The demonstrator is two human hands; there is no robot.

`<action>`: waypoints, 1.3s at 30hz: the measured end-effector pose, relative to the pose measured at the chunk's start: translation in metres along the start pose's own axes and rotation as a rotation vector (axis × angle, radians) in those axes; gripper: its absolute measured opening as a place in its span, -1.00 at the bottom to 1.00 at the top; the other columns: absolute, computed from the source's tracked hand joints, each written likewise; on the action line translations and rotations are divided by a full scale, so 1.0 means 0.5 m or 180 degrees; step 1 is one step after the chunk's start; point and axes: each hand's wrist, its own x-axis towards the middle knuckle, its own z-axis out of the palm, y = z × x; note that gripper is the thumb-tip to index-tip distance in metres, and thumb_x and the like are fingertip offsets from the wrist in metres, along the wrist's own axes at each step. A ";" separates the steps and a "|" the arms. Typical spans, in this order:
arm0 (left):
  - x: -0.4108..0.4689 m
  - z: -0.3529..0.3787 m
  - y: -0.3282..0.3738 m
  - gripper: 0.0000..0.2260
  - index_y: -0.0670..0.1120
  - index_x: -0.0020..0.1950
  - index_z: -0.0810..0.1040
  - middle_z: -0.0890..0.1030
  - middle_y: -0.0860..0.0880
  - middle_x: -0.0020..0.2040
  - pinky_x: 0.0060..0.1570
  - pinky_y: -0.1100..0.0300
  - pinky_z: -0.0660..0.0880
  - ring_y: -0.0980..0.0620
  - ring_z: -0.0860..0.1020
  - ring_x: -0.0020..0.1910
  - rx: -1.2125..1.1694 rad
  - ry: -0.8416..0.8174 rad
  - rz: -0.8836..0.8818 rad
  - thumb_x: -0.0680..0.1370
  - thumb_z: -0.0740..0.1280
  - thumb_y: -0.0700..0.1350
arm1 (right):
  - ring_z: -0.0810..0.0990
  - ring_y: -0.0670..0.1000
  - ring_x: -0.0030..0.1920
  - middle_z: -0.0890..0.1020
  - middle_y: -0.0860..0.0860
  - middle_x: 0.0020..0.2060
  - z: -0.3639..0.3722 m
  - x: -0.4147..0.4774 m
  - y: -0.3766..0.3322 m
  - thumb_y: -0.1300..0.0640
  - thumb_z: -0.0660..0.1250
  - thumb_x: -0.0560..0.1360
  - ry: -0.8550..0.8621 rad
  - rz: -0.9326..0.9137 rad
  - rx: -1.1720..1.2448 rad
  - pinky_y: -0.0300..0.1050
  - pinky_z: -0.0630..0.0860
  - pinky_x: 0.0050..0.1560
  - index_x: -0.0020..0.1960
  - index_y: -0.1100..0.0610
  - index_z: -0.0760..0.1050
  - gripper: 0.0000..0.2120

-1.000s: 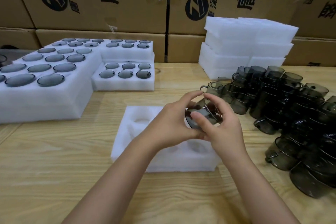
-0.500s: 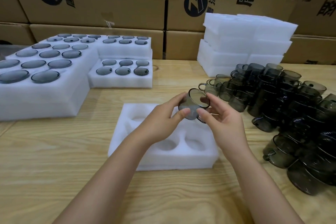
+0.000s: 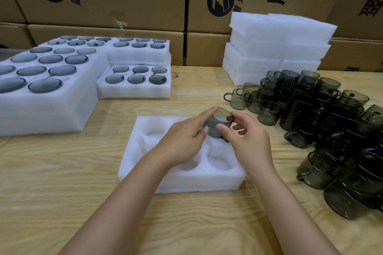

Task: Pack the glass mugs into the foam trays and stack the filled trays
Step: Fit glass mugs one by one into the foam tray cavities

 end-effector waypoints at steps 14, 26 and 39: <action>0.003 0.011 -0.003 -0.56 -0.02 0.56 0.10 0.04 0.05 0.58 0.45 0.19 0.05 0.17 -0.02 0.54 0.1455 -0.0209 0.0272 0.67 0.01 -0.07 | -0.21 -0.31 0.41 -0.06 -0.12 0.52 -0.013 -0.018 -0.008 -0.42 -0.15 0.36 -0.1762 -0.0467 -0.1513 -0.28 -0.18 0.43 0.54 0.05 -0.03 -0.12; -0.016 -0.008 0.002 -0.56 0.04 0.55 0.12 0.27 0.08 0.51 0.46 0.05 -0.09 0.14 0.16 0.50 0.2120 0.0349 -0.0048 0.66 0.00 0.04 | -0.27 -0.31 0.39 -0.15 -0.17 0.50 -0.014 -0.018 0.000 -0.28 0.00 0.53 -0.1929 -0.0437 -0.1696 -0.20 -0.18 0.47 0.54 0.05 -0.10 -0.28; -0.099 -0.091 -0.155 -0.71 -0.02 0.24 0.52 0.54 -0.03 0.23 -0.13 0.35 0.50 0.09 0.56 0.09 -0.2555 0.1779 -0.1036 0.56 0.29 -0.28 | -0.04 -0.18 0.49 0.07 -0.07 0.52 -0.018 -0.010 0.000 -0.15 0.10 0.57 -0.1707 -0.0527 -0.1451 -0.36 -0.03 0.34 0.46 0.09 0.27 -0.47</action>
